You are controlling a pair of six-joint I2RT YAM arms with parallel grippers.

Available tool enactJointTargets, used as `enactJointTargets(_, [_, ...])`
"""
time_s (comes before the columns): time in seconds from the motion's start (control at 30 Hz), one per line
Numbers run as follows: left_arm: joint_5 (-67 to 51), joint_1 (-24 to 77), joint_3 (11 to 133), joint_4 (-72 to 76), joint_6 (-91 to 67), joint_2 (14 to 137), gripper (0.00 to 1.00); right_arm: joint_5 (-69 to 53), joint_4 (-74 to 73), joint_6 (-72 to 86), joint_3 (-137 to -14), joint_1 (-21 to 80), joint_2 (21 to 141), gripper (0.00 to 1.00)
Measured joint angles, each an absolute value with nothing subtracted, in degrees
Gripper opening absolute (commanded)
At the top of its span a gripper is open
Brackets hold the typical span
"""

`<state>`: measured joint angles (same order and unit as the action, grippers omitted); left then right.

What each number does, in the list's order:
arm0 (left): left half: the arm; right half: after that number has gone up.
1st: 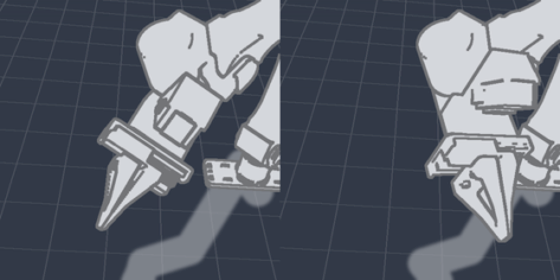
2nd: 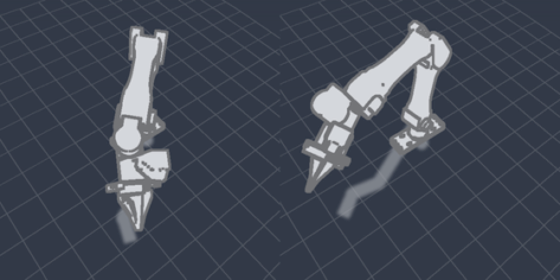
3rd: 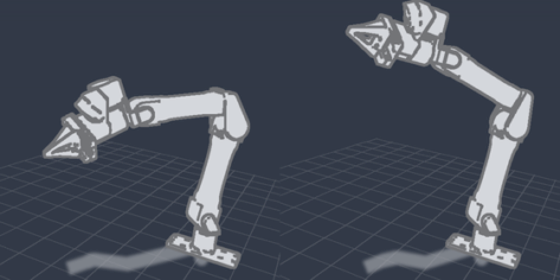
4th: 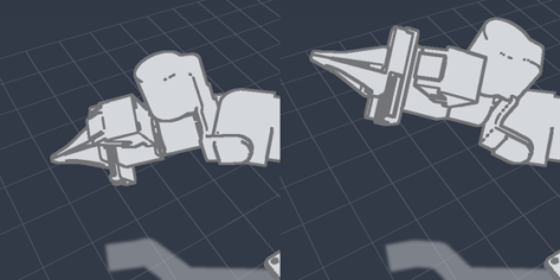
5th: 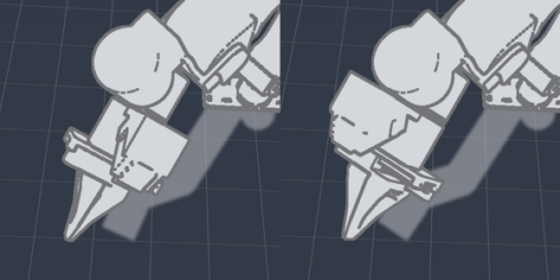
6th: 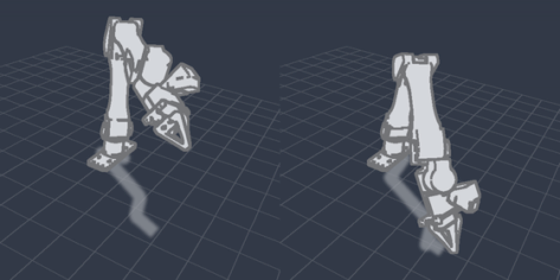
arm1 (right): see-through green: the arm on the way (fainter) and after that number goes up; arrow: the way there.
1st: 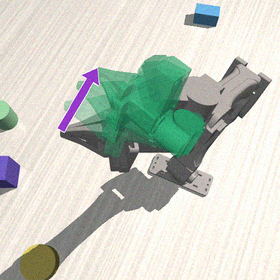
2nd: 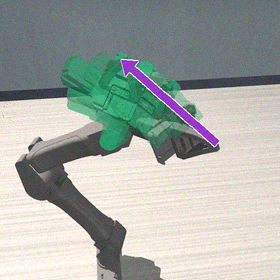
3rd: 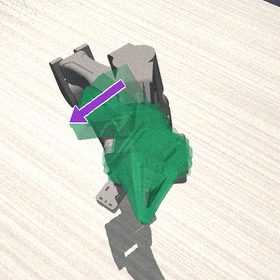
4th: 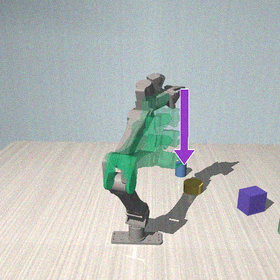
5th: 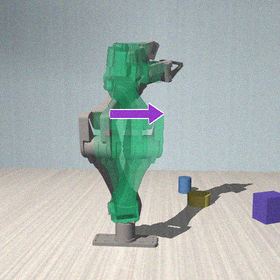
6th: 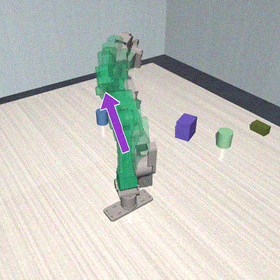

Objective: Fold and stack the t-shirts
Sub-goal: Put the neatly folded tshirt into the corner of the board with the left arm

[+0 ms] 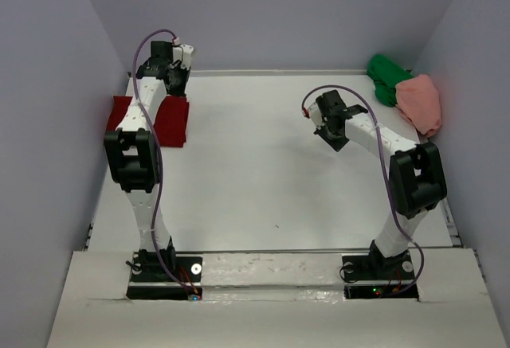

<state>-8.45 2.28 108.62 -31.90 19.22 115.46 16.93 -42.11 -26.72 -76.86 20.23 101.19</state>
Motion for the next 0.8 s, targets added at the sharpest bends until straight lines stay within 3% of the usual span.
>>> enactJointTargets(0.8, [-6.3, 0.3, 120.1, -27.4, 11.4, 133.8, 0.00, 16.1, -43.1, -26.7, -76.9, 20.2, 102.3, 0.00])
